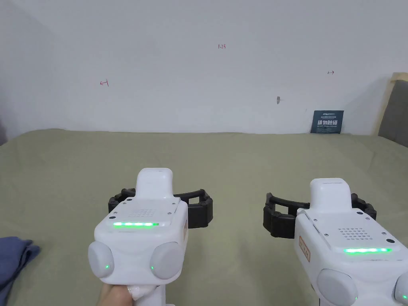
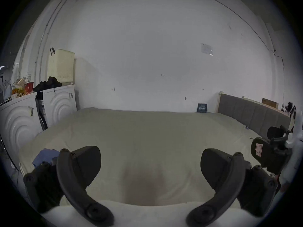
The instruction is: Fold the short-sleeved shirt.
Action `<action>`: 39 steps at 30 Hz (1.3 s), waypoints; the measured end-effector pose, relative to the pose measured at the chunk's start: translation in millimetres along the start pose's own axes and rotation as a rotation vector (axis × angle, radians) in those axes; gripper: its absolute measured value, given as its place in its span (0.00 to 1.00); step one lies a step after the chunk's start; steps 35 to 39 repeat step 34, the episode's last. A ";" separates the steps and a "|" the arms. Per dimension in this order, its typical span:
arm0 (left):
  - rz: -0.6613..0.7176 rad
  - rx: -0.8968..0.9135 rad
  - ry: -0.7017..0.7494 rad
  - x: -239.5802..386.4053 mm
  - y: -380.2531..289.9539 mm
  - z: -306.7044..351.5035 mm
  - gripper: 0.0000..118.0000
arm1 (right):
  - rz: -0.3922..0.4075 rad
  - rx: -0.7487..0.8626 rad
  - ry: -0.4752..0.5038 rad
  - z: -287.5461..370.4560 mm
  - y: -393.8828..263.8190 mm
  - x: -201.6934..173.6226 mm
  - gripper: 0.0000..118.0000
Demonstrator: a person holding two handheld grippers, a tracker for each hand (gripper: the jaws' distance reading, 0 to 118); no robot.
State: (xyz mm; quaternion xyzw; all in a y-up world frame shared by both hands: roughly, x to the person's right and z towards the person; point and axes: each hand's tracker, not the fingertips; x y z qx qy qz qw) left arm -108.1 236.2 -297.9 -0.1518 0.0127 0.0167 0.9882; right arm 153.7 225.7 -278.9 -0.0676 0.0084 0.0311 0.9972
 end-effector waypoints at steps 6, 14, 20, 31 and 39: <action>-0.041 0.000 0.012 7.3 2.7 7.4 1.00 | -0.001 -0.003 0.009 0.8 0.3 -0.1 1.00; 0.021 0.009 -0.054 2.7 7.5 13.1 1.00 | -0.006 -0.002 0.003 1.6 3.1 1.6 1.00; -0.022 -0.049 -0.027 2.7 14.0 9.9 1.00 | -0.008 -0.004 0.000 2.7 5.7 1.9 1.00; 0.023 -0.094 -0.048 -3.3 10.4 7.3 1.00 | -0.014 0.000 0.016 6.3 7.5 0.9 1.00; -0.030 -0.078 0.019 5.3 10.1 9.6 1.00 | -0.017 -0.003 0.016 5.9 7.8 -0.1 1.00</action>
